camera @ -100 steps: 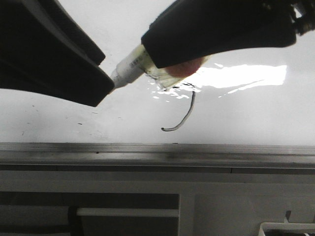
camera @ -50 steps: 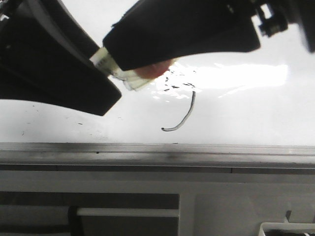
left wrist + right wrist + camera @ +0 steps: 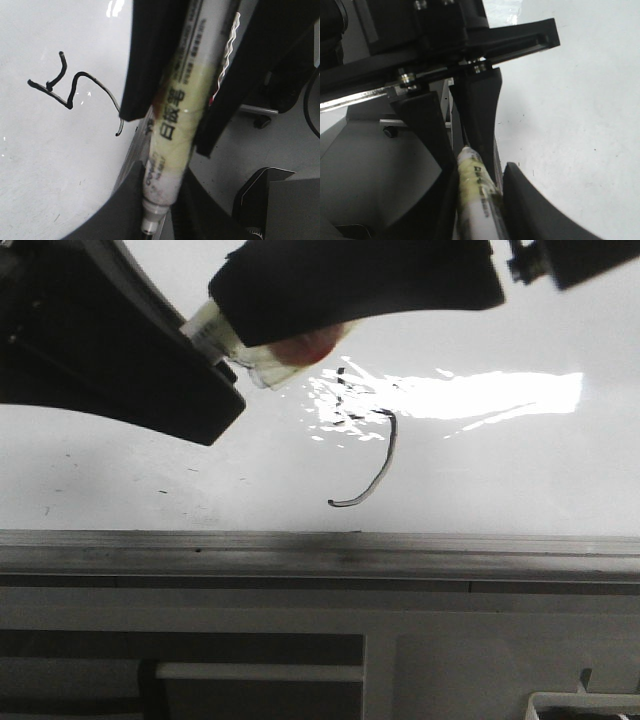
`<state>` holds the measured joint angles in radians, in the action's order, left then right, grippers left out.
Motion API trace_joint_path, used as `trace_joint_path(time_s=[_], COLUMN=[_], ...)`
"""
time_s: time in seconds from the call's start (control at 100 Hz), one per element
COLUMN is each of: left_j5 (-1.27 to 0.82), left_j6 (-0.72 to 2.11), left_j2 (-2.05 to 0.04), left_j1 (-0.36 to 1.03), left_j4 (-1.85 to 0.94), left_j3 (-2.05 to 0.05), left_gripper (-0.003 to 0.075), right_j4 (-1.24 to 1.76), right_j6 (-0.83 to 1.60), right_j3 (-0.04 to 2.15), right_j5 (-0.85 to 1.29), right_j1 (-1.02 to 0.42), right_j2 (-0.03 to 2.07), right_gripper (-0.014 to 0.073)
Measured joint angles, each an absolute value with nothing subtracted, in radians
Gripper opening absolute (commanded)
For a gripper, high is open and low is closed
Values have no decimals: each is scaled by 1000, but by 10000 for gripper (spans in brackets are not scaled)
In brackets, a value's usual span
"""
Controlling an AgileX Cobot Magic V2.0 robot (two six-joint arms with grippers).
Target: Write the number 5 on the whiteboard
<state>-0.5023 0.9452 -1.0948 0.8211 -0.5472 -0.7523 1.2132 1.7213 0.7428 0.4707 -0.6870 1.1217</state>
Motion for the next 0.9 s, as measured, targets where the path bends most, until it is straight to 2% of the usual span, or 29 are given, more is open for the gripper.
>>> trace_joint_path(time_s=[0.36, 0.41, 0.45, 0.47, 0.48, 0.49, 0.52, 0.59, 0.67, 0.76, 0.9], left_j5=[-506, -506, -507, -507, -507, -507, -508, -497, -479, -473, -418], left_j6=[946, 946, 946, 946, 946, 946, 946, 946, 933, 893, 797], left_j2=[-1095, -1095, -1095, -1095, -1095, -1095, -1095, -1095, -1096, -1097, -1097], left_j1=[821, 821, 821, 821, 821, 821, 821, 821, 821, 821, 821], left_j4=[-547, -547, -547, -550, -550, -550, -555, -566, -581, -589, -596], left_j3=[-752, -752, -752, -752, -752, -752, -750, -749, -749, -747, -722], left_gripper=[-20, -20, -20, -20, -20, -20, -20, -20, -20, -20, -20], right_j4=[1215, 1215, 1217, 1216, 1216, 1216, 1216, 1220, 1221, 1221, 1223], right_j6=[1721, 1719, 1715, 1710, 1709, 1707, 1696, 1665, 1624, 1601, 1591], right_j3=[743, 743, 743, 743, 743, 743, 743, 743, 743, 743, 743], right_j5=[474, 474, 474, 475, 475, 475, 475, 468, 451, 405, 348], right_j1=[-687, -687, -687, -687, -687, -687, -687, -687, -689, -689, -689], right_j2=[1126, 1130, 1130, 1130, 1132, 1132, 1132, 1132, 1132, 1112, 1046], right_gripper=[-39, 6, 80, 146, 146, 202, 263, 477, 608, 625, 577])
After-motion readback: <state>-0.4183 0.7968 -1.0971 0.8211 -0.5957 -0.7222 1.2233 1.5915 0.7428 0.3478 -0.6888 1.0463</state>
